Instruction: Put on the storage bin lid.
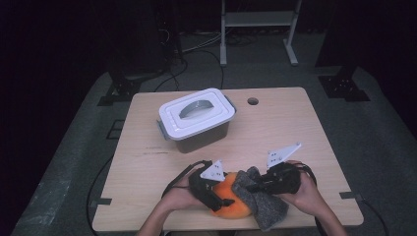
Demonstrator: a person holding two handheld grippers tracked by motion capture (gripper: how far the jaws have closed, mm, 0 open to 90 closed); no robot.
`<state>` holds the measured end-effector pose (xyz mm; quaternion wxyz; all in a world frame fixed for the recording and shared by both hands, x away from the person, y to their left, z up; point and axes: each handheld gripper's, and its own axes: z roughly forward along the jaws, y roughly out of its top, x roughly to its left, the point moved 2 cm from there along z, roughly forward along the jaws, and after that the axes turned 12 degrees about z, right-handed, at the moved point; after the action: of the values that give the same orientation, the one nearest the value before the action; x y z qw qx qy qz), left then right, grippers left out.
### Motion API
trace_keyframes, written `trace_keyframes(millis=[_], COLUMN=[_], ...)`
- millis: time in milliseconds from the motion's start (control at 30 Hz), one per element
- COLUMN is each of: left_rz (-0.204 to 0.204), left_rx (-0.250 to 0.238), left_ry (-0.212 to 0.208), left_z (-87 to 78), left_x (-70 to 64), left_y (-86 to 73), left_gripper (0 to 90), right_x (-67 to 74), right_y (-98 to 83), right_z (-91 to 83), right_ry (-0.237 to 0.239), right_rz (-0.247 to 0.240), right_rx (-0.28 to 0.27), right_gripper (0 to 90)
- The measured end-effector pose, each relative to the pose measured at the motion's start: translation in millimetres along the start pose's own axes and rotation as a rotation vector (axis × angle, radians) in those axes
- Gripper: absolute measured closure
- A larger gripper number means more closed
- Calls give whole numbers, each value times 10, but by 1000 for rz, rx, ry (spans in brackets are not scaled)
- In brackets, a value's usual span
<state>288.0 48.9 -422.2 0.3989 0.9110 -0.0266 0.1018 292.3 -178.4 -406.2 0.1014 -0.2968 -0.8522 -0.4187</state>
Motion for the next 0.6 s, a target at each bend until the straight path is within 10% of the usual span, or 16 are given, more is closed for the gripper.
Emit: trace_keyframes(millis=[167,433,600], left_rz=[76,-61,-33], left_rx=[-84,-66,-18], left_ry=[118,45,59], left_z=[-71,6,10], left_x=[52,124,94], left_y=[68,-18,-41], left_gripper=[255,69,150], right_x=[-2,29,69], right_y=[46,45,52], right_z=[-109,64,77], right_ry=[-58,-39,-52], right_rz=[-14,-25,-46], right_rx=[-75,-50,-34], right_gripper=[774,774,773])
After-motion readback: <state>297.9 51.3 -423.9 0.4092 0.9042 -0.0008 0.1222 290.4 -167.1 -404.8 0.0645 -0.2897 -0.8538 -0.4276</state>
